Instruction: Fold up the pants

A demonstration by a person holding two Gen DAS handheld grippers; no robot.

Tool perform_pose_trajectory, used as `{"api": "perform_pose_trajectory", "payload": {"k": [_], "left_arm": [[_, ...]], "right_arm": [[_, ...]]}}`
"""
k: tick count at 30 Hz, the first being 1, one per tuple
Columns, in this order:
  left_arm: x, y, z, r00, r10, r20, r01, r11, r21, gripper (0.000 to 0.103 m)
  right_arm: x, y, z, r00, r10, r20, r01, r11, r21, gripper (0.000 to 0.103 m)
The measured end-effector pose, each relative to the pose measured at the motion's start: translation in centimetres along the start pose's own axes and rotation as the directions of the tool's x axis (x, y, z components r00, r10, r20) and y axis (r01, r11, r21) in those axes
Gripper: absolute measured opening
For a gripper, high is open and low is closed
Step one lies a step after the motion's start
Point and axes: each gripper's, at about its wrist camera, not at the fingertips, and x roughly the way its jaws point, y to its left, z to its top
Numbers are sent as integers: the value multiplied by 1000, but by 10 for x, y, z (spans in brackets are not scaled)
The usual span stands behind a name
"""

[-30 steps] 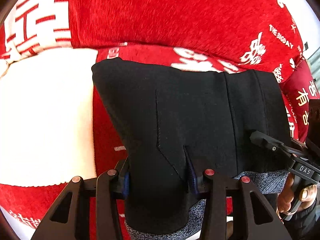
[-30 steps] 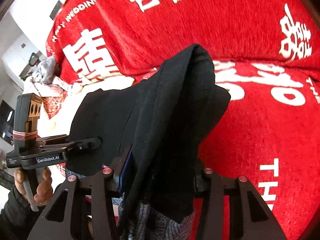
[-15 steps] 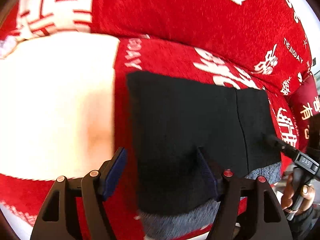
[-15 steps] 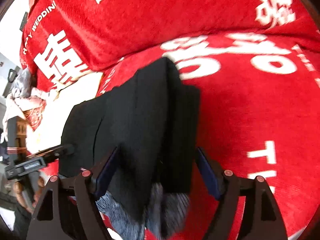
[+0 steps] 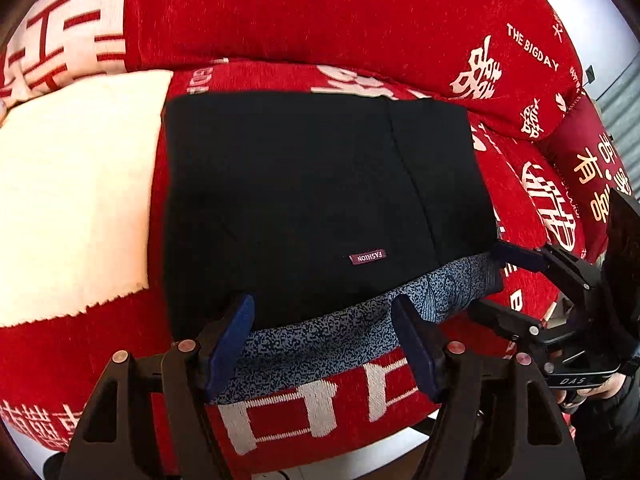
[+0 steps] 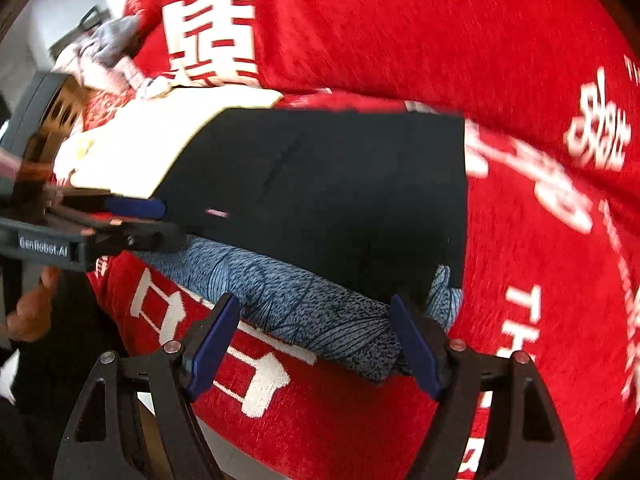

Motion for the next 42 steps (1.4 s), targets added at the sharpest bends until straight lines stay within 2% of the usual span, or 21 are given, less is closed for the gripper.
{"api": "perform_pose_trajectory", "payload": {"k": [3, 5, 8, 11, 14, 17, 21, 22, 24, 27, 30, 32, 35, 37, 42], "left_arm": [[-4, -4, 7, 1000, 3, -18, -3, 1000, 11, 72], [-18, 0, 17, 1000, -10, 10, 10, 1000, -3, 72], [-30, 7, 48, 998, 23, 66, -23, 1000, -13, 72], [-19, 12, 79, 997, 56, 55, -54, 998, -39, 72], [8, 20, 107, 994, 107, 6, -107, 992, -67, 72], [34, 33, 120, 990, 138, -41, -141, 986, -90, 72], [50, 34, 119, 986, 152, -71, -157, 985, -74, 72], [54, 30, 117, 983, 170, -72, -174, 984, -47, 73], [57, 27, 115, 982, 175, -74, -178, 984, -30, 81], [63, 23, 113, 979, 192, -75, -194, 981, -17, 84], [52, 16, 111, 973, 223, -63, -224, 975, -2, 84], [37, 12, 102, 970, 238, -42, -238, 971, 8, 84], [18, 12, 83, 967, 252, -26, -253, 967, -15, 99], [8, 14, 66, 968, 251, -11, -252, 967, -39, 99], [20, 20, 39, 963, 263, -61, -266, 963, -42, 100]], "right_arm": [[-8, -2, 8, 1000, 15, -8, -15, 1000, 1, 80], [-21, -10, 17, 999, 32, 32, -33, 999, 25, 81], [-30, -21, 48, 995, 6, 96, -10, 999, 41, 81], [-17, -29, 82, 994, -19, 104, 15, 999, 41, 81], [14, -35, 117, 997, -19, 72, 15, 998, 57, 81], [46, -45, 130, 1000, -13, -6, 13, 996, 87, 81], [80, -60, 122, 994, -14, -113, 30, 989, 142, 81], [83, -62, 120, 993, -15, -114, 32, 989, 146, 81], [85, -61, 119, 994, -9, -106, 25, 989, 147, 83], [87, -57, 121, 992, -25, -124, 41, 991, 129, 84], [74, -50, 122, 989, -65, -131, 80, 990, 112, 85], [53, -42, 117, 993, -67, -98, 77, 992, 100, 85], [21, -25, 98, 996, -73, -43, 76, 994, 72, 90], [8, -14, 81, 996, -81, -26, 82, 996, 46, 92], [21, 0, 44, 996, -40, -83, 42, 999, 28, 93]]}}
